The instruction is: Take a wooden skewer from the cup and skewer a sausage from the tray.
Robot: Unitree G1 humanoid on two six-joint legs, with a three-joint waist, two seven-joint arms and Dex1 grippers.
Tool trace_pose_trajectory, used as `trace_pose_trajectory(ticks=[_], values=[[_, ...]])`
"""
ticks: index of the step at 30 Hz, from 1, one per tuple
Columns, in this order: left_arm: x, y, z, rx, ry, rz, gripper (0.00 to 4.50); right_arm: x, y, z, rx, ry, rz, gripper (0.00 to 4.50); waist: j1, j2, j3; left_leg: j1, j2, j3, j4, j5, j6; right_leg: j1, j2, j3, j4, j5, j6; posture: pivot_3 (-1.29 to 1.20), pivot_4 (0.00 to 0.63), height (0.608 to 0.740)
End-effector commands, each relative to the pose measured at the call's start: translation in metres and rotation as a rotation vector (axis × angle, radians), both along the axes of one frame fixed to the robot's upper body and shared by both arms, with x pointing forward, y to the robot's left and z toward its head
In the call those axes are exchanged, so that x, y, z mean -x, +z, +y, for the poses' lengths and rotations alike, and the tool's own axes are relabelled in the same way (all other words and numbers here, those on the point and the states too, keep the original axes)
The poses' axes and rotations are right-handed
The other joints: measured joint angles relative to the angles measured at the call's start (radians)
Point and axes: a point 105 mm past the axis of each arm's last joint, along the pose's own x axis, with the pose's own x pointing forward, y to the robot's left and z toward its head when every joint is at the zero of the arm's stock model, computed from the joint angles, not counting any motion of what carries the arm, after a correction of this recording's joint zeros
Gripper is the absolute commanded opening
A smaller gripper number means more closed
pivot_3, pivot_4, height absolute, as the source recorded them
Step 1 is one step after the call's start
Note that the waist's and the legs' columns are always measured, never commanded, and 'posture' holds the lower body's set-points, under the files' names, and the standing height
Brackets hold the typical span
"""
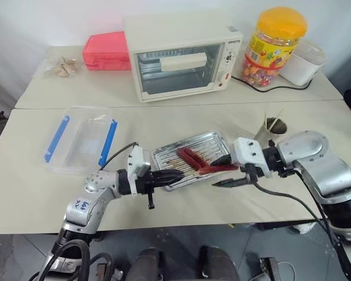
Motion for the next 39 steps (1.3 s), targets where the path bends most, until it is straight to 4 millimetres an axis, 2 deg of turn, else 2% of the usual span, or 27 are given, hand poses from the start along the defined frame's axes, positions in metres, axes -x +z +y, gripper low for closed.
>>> trace_pose_trajectory(ticks=[1,3,8,10,11,13,14,17,18,20,24,28,34,39], values=[[0.004,0.017,0.031,0.026,0.104,-0.090,0.00,0.001,0.018,-0.026,-0.030,-0.026,-0.054,3.87,0.000,0.000,0.000,0.000,0.000,0.000,0.000,0.000,0.000,0.000,0.000,0.000,0.000,0.000,0.000,0.00,0.150,0.740],[0.008,0.023,0.050,0.032,0.173,-0.120,0.00,0.003,0.023,-0.039,-0.064,-0.038,-0.069,4.46,0.000,0.000,0.000,0.000,0.000,0.000,0.000,0.000,0.000,0.000,0.000,0.000,0.000,0.000,0.000,0.00,0.150,0.740],[0.017,0.040,0.093,0.084,0.374,-0.169,0.00,0.009,0.026,-0.056,-0.149,-0.049,-0.114,4.46,0.002,-0.002,0.001,0.000,0.001,0.000,0.000,0.000,0.000,0.001,0.000,0.000,-0.001,0.000,0.000,0.00,0.150,0.740],[0.022,0.044,0.116,0.103,0.491,-0.172,0.00,0.010,0.029,-0.055,-0.257,-0.072,-0.134,4.46,0.000,-0.002,0.001,0.000,0.001,-0.001,0.000,0.000,0.000,0.002,0.000,0.000,-0.002,0.000,0.000,0.00,0.150,0.740],[0.026,0.045,0.127,0.111,0.557,-0.175,0.00,0.012,0.036,-0.051,-0.369,-0.064,-0.169,4.46,0.001,-0.002,0.001,0.000,0.001,-0.002,0.000,0.000,0.000,0.002,0.000,0.000,-0.002,0.000,0.000,0.00,0.150,0.740],[0.031,0.046,0.138,0.117,0.616,-0.176,0.00,0.015,0.045,-0.049,-0.490,-0.053,-0.210,4.46,0.000,-0.003,0.001,0.001,0.001,-0.002,0.000,0.000,0.000,0.003,0.000,0.000,-0.002,0.000,0.000,0.00,0.150,0.740],[0.035,0.046,0.149,0.136,0.686,-0.170,0.00,0.015,0.045,-0.047,-0.536,-0.068,-0.237,4.46,0.000,-0.003,0.001,0.002,0.001,-0.002,0.000,0.000,0.000,0.003,0.001,0.000,-0.002,0.000,0.000,0.00,0.150,0.740],[0.061,0.047,0.193,0.232,0.940,-0.178,0.00,0.023,0.048,-0.034,-0.731,-0.073,-0.171,4.46,-0.002,-0.003,0.001,0.002,0.001,-0.002,0.000,0.000,0.000,0.003,0.000,0.001,-0.002,0.000,0.000,0.00,0.150,0.740],[0.065,0.047,0.206,0.258,1.030,-0.174,0.00,0.025,0.049,-0.030,-0.759,-0.062,-0.195,4.46,-0.002,-0.003,0.001,0.003,0.001,-0.002,-0.001,-0.001,-0.001,0.004,0.000,0.002,-0.002,0.000,0.000,0.00,0.150,0.740],[0.068,0.047,0.222,0.287,1.126,-0.153,0.00,0.028,0.044,-0.023,-0.740,-0.037,-0.233,4.46,0.004,-0.003,0.001,0.003,0.001,-0.003,-0.001,-0.001,-0.001,0.004,0.001,0.002,-0.002,0.000,0.000,0.00,0.150,0.740],[0.065,0.044,0.229,0.266,1.193,-0.122,0.00,0.028,0.038,-0.012,-0.733,-0.021,-0.234,4.46,0.023,-0.004,0.001,0.008,0.000,-0.006,0.001,-0.001,0.000,0.013,0.001,0.004,-0.008,0.000,0.000,0.00,0.150,0.740],[0.040,0.049,0.226,0.251,1.211,-0.133,0.00,0.024,0.036,-0.009,-0.715,-0.016,-0.234,4.46,0.027,-0.004,0.000,0.007,-0.002,-0.011,0.001,-0.001,-0.001,0.014,0.001,0.007,-0.007,0.000,0.000,0.00,0.150,0.740],[0.001,0.034,0.218,0.134,1.186,-0.062,0.00,0.024,0.038,-0.007,-0.699,-0.001,-0.246,4.46,0.018,-0.004,0.000,0.007,-0.001,-0.011,-0.001,-0.001,-0.001,0.013,0.003,0.006,-0.006,0.000,0.000,0.00,0.150,0.740],[-0.009,0.034,0.217,0.136,1.186,-0.059,0.00,0.026,0.038,-0.008,-0.685,-0.007,-0.256,4.46,0.011,-0.004,0.000,0.006,-0.001,-0.011,-0.001,-0.001,-0.001,0.012,0.003,0.003,-0.006,0.000,0.000,0.00,0.150,0.740]])
